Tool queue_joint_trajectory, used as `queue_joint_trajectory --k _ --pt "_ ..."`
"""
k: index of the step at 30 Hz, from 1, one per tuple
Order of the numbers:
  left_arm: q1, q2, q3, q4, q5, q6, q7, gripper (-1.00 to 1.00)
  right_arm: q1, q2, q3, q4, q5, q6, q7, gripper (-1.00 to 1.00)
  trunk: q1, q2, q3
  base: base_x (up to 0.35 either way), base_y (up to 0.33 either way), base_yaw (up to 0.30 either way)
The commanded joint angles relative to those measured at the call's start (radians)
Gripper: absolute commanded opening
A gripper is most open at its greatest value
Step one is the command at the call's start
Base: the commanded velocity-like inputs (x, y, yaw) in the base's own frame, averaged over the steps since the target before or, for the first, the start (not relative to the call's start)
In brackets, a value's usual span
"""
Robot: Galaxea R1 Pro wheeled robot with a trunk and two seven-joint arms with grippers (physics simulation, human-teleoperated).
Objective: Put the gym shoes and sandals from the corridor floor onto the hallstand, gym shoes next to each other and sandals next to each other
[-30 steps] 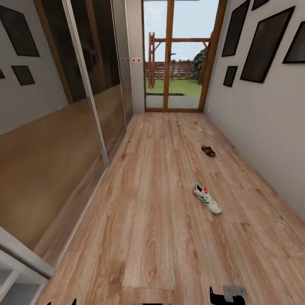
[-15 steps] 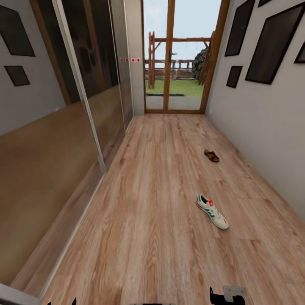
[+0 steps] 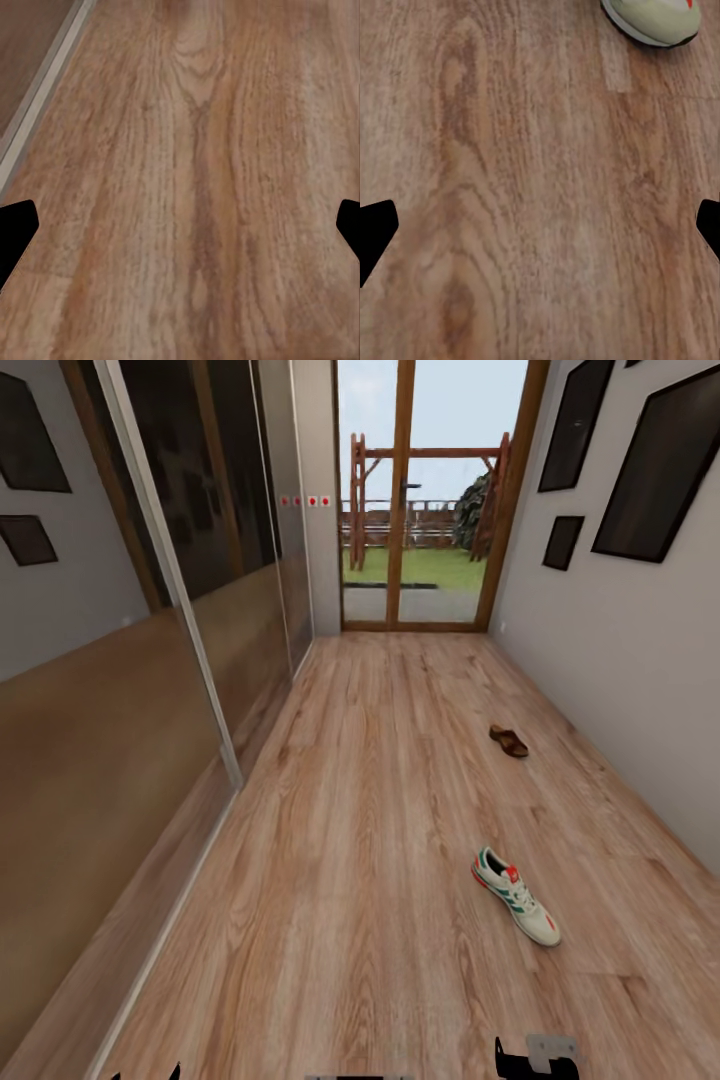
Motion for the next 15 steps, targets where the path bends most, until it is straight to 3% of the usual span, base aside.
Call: queue_joint_trajectory --k 1,15 --pt "0.000 0.000 0.002 0.001 0.009 0.000 -0.010 1.00 0.000 0.000 0.009 0.001 -0.008 -0.002 -0.003 1.00 0.000 0.000 -0.001 0.337 0.000 0.000" --pt "0.000 0.000 0.002 0.001 0.012 0.000 -0.010 1.00 -0.001 0.000 0.009 0.001 -0.008 -0.002 -0.003 1.00 0.000 0.000 -0.001 0.337 0.001 0.000"
